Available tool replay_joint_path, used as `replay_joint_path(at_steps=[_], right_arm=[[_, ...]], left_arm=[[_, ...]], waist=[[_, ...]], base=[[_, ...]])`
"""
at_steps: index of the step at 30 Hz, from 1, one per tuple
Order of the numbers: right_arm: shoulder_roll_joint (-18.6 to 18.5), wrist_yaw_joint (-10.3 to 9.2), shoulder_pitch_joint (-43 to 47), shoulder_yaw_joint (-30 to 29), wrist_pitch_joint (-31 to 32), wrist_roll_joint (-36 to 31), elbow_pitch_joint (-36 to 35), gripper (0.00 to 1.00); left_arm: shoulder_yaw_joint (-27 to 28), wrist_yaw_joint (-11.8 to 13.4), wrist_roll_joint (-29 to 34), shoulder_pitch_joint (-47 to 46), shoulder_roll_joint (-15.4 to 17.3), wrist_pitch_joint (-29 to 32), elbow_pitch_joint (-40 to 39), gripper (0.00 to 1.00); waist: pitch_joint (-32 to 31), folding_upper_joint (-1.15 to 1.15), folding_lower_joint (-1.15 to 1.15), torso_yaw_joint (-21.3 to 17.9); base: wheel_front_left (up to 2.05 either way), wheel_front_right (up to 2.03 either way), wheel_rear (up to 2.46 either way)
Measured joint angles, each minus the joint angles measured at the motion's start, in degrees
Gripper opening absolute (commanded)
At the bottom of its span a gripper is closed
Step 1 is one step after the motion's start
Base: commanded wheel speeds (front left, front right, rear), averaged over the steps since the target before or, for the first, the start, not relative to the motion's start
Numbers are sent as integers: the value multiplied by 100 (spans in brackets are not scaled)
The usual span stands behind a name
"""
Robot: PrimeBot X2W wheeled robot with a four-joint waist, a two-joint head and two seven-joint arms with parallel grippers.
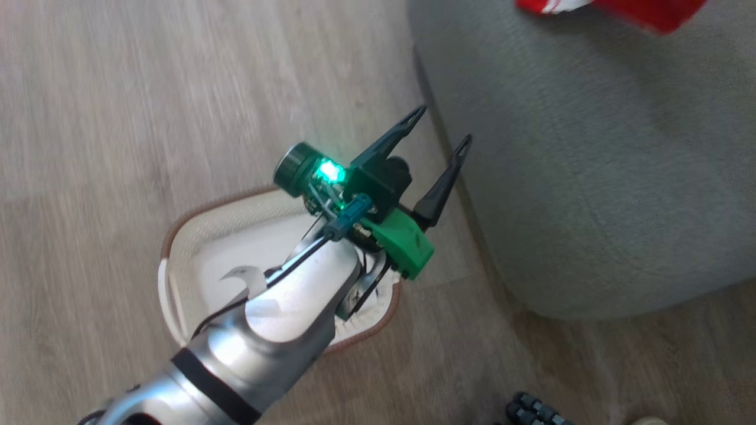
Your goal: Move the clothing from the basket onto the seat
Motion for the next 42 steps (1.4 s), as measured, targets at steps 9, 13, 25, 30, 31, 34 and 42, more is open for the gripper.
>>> replay_joint_path(at_steps=[9,13,25,30,31,34,42], right_arm=[[-907,0,-1477,-132,333,-802,1223,0],[-1069,0,-1684,-493,322,-1133,1686,0],[-706,0,-1210,-1273,86,-1938,2778,0],[-594,0,-1055,-1502,42,-2139,3051,0],[-589,1,-1052,-1528,42,-2167,3096,1],[-580,0,-1049,-1591,38,-2215,3166,79],[-201,0,-689,-1686,-120,-1925,3344,100]], left_arm=[[-211,109,85,-357,-1,-1,-319,100],[-313,203,127,-438,1,-1,-416,100],[-444,345,182,-581,-1,-2,-481,100],[-461,355,181,-630,-2,-2,-471,100],[-461,356,181,-656,-2,-2,-469,100],[-452,380,181,-677,-2,-2,-452,100],[-331,401,159,-671,51,-18,-375,100]], waist=[[720,0,0,675],[959,0,-1,1044],[1473,0,-1,1573],[1514,0,-2,1557],[1511,0,-2,1546],[1499,0,-2,1495],[1374,0,-2,1231]], base=[[0,0,0],[0,0,0],[0,0,0],[0,0,0],[0,0,0],[0,0,0],[0,0,0]])
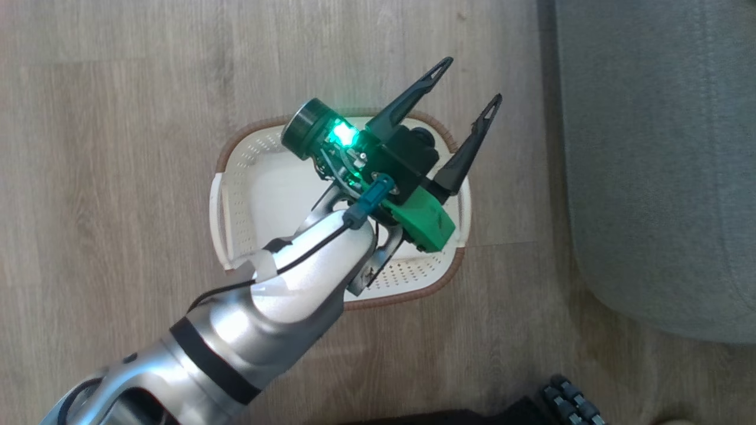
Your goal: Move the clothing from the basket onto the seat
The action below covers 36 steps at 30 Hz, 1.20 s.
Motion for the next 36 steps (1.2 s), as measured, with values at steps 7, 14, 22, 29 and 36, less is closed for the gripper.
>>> replay_joint_path(at_steps=[7,14,22,29,36], right_arm=[[285,0,602,487,-22,660,-708,100],[324,0,1486,1112,-23,1428,-1593,100],[360,0,1965,1573,-23,2060,-2148,100],[568,0,2453,1800,-23,2343,-2373,100],[911,0,3218,1622,-23,2580,-3021,100]], left_arm=[[209,48,-102,35,82,-9,-3,100],[543,116,-155,371,194,-9,-121,100],[1156,200,-224,1027,214,-8,-468,100],[1696,320,-256,1729,288,-8,-512,100],[2386,513,-250,2582,392,-8,-761,100]], waist=[[-255,0,0,-204],[-634,0,0,-313],[-1274,0,0,-259],[-1824,0,0,-118],[-2376,0,-1,131]], base=[[0,0,0],[0,0,0],[0,0,0],[0,0,0],[0,0,0]])
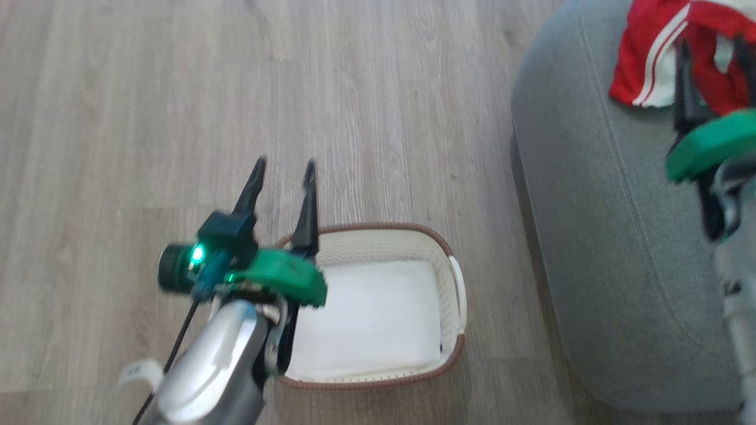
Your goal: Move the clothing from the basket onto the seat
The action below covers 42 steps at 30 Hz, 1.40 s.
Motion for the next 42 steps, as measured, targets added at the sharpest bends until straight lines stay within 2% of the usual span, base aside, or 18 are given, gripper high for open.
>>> replay_joint_path(at_steps=[8,17,22,28,42], right_arm=[[656,0,1539,-238,0,-55,-933,100],[1371,0,2808,-444,0,-388,-2126,100],[1413,0,3467,-380,0,-479,-2563,100],[1456,0,3835,-333,0,-196,-2909,100],[1468,0,4283,-321,0,-74,-3080,100]], left_arm=[[627,146,89,1186,146,0,-411,100],[1249,190,171,2241,227,0,-902,100],[1562,194,174,2753,229,0,-1150,100],[1883,178,222,3306,231,0,-1384,100],[2190,-167,271,3630,88,0,-1308,100]], waist=[[-505,0,0,247],[-905,0,0,279],[-1096,0,0,271],[-1271,0,0,229],[-1401,0,0,233]], base=[[0,0,0],[0,0,0],[0,0,0],[0,0,0],[0,0,0]])
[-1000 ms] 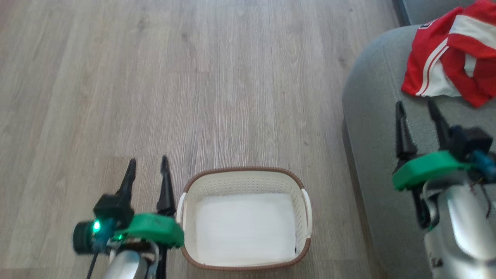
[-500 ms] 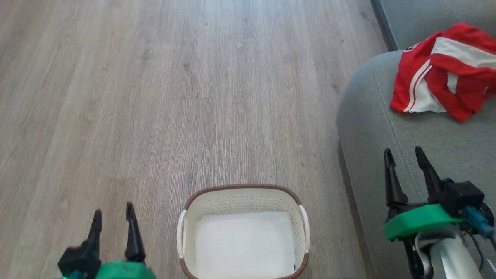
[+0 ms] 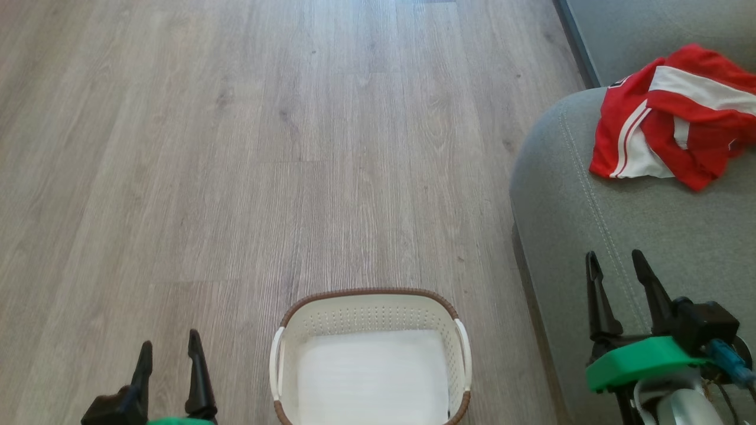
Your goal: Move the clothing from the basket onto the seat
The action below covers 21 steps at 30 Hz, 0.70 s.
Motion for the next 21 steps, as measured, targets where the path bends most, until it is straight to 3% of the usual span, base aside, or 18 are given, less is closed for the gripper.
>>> replay_joint_path(at_steps=[21], right_arm=[[5,0,0,107,0,73,193,100]], left_arm=[[73,-159,145,13,-122,1,233,100]], waist=[[-106,0,0,47]], base=[[0,0,0]])
